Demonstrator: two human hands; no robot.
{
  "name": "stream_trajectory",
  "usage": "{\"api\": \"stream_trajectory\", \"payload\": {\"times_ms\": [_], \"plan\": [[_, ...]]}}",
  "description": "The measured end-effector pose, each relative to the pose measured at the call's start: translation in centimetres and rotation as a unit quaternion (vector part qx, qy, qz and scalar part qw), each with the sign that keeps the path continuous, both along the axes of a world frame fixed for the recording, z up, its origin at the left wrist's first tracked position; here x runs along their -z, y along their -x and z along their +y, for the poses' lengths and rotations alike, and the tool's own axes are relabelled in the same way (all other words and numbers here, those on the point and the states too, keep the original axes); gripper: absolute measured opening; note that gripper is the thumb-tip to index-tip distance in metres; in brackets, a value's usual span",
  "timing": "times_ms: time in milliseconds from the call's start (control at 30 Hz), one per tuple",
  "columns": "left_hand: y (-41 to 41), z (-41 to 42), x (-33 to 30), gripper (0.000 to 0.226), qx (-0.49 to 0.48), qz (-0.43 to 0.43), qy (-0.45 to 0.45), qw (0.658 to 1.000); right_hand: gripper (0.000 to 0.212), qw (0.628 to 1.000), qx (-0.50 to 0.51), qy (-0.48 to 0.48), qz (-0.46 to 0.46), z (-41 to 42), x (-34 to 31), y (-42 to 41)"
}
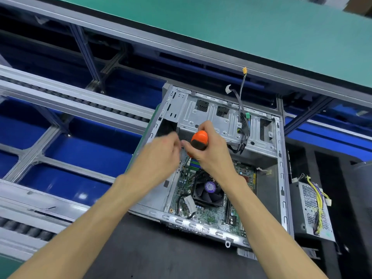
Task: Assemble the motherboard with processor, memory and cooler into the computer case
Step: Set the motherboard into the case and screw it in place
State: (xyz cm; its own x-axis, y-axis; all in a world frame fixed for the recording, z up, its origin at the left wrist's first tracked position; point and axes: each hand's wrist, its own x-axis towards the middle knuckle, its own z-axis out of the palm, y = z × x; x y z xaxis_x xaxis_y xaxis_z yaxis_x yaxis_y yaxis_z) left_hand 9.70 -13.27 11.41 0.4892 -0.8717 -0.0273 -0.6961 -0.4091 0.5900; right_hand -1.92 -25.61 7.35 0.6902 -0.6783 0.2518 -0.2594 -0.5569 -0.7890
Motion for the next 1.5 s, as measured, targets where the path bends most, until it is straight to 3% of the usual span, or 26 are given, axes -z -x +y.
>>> {"api": "stream_trajectory", "payload": {"times_ms": [67,133,233,433,567,767,867,933,1000,1133,1267,1367,1433,1500], "plan": [[-0.4,-0.7,-1.9,0.015,-0.005,0.031,0.106,0.994,0.043,1.000,-0.009,-0.009,0.003,0.1,-0.1,-0.3],[-0.5,-1.5,-3.2,0.033,0.022,0.025,0.133,0.991,0.040,0.999,-0.028,-0.010,0.014,0.3,-0.3,-0.7],[-0.5,-2.7,-3.8,0.035,0.074,-0.063,0.085,0.992,0.037,0.998,-0.048,-0.028,0.007,0.6,-0.3,-0.8],[-0.5,-3.5,-4.5,0.016,0.162,-0.066,0.063,0.983,0.045,0.995,-0.075,-0.072,-0.005,0.1,-0.3,0.4],[-0.4,-3.3,-5.0,0.033,0.221,-0.024,0.021,0.975,0.032,0.993,-0.080,-0.082,0.016,0.0,-0.5,1.3],[0.4,-3.3,-5.1,0.038,0.101,-0.175,-0.006,0.979,0.017,0.991,-0.087,-0.104,0.020,0.3,-0.2,1.0],[0.1,-3.4,-6.0,0.010,0.158,-0.140,-0.041,0.977,0.019,0.990,-0.089,-0.106,0.004,0.4,-0.4,1.1],[-0.2,-3.3,-6.4,0.022,0.213,-0.095,-0.072,0.970,0.012,0.985,-0.099,-0.138,-0.016,0.4,-0.7,1.3],[0.0,-3.1,-6.6,0.025,0.207,-0.078,-0.065,0.973,0.015,0.983,-0.104,-0.151,-0.020,0.3,-0.8,1.4],[0.5,-3.2,-6.2,0.047,0.084,-0.216,-0.069,0.970,0.020,0.982,-0.102,-0.161,-0.009,0.1,-0.5,1.1],[0.3,-3.3,-6.9,0.016,0.161,-0.157,-0.077,0.971,0.019,0.983,-0.105,-0.153,-0.005,0.0,-0.5,1.3],[0.1,-3.2,-7.4,0.026,0.230,-0.100,-0.106,0.962,0.016,0.980,-0.106,-0.170,-0.001,0.0,-0.6,1.3],[0.3,-3.3,-7.0,0.030,0.183,-0.145,-0.082,0.969,0.016,0.977,-0.113,-0.181,-0.005,0.1,-0.7,1.3],[0.4,-3.4,-6.3,0.049,0.098,-0.232,-0.097,0.963,0.018,0.976,-0.103,-0.191,-0.011,0.0,-0.6,1.3]]}}
